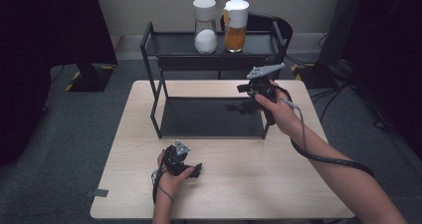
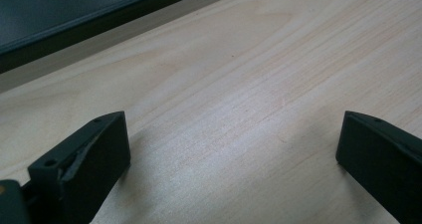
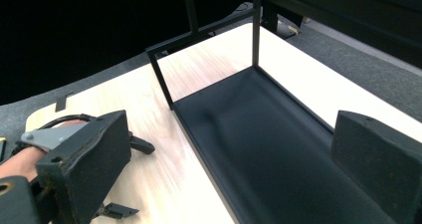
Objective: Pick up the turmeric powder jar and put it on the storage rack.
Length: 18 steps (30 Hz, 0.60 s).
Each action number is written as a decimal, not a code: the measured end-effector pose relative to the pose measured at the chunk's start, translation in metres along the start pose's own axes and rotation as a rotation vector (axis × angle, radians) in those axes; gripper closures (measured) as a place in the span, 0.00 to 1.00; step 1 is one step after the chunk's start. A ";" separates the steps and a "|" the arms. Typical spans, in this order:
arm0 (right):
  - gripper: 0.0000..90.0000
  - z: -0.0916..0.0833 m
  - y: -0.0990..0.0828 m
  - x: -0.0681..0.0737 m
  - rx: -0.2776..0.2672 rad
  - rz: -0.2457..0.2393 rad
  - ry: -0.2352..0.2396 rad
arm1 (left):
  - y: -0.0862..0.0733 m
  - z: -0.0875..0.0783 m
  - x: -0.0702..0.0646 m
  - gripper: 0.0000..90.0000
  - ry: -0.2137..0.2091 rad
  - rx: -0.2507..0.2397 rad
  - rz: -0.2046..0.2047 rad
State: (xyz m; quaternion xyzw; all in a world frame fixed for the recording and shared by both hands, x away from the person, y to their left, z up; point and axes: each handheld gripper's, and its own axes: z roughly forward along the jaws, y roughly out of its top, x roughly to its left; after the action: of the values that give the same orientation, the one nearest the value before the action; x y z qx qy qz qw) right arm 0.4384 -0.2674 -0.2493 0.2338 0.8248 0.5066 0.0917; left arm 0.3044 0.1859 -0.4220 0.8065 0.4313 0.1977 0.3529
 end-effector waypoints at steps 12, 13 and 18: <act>0.02 0.000 -0.029 -0.003 0.016 0.025 0.022 | 0.000 0.000 0.000 0.00 0.000 0.000 0.000; 0.02 -0.001 -0.031 -0.003 0.017 0.027 0.023 | 0.000 0.000 0.000 0.00 0.000 0.000 0.000; 0.02 -0.003 -0.042 -0.005 0.023 0.035 0.025 | 0.000 0.000 0.000 0.00 0.000 0.000 0.000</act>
State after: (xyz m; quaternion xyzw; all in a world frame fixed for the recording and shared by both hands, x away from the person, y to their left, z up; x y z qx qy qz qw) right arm 0.4293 -0.2879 -0.2857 0.2428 0.8274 0.5016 0.0699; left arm 0.3043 0.1859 -0.4221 0.8064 0.4311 0.1978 0.3530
